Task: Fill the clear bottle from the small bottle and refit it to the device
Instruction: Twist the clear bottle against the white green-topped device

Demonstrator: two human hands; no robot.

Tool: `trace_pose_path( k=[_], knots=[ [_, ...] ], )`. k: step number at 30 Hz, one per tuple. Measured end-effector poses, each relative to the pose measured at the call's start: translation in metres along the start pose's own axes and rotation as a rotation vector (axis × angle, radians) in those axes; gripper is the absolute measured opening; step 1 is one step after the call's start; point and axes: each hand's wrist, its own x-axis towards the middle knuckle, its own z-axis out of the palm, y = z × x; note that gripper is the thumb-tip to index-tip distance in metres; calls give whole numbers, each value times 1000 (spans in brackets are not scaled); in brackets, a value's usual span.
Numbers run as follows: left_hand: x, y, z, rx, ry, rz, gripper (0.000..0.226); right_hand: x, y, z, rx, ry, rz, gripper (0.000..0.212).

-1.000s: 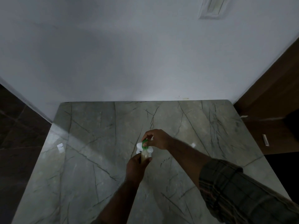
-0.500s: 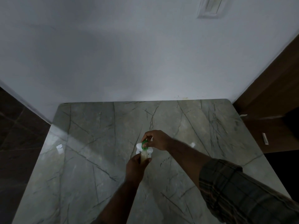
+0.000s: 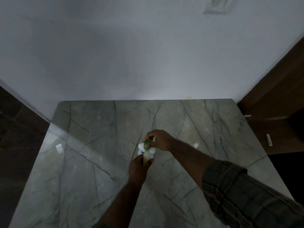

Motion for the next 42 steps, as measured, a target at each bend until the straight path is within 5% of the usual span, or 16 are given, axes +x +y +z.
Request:
trace_pose_path(
  k=[42],
  knots=[
    [-5,4,2,6,20,-16,10,-10,1,6,46,40,28,25]
  ],
)
